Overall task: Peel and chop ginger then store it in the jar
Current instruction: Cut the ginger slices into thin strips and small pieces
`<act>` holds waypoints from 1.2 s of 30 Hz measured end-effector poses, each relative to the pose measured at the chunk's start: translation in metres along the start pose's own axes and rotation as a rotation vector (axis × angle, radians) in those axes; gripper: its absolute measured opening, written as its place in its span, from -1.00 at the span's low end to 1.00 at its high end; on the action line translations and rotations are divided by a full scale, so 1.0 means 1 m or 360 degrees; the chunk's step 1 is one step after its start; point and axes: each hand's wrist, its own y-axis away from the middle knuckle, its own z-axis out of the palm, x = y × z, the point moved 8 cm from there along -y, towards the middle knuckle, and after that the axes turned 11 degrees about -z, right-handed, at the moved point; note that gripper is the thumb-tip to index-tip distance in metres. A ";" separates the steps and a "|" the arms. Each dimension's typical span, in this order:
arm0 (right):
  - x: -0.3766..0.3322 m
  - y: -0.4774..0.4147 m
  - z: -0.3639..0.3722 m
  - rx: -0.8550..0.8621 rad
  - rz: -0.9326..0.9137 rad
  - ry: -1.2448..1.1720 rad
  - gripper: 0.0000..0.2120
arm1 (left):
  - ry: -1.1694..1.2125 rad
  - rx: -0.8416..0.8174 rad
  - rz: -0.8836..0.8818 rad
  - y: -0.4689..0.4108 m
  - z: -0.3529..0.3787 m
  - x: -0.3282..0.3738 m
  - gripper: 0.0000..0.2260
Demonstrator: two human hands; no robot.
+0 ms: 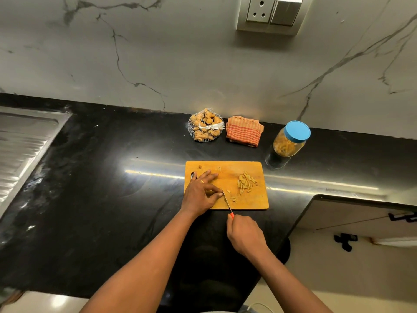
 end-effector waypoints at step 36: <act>0.009 -0.002 -0.040 0.0331 -0.0066 0.0372 -0.57 | -0.0219 0.0251 -0.0075 0.000 0.006 0.027 -0.51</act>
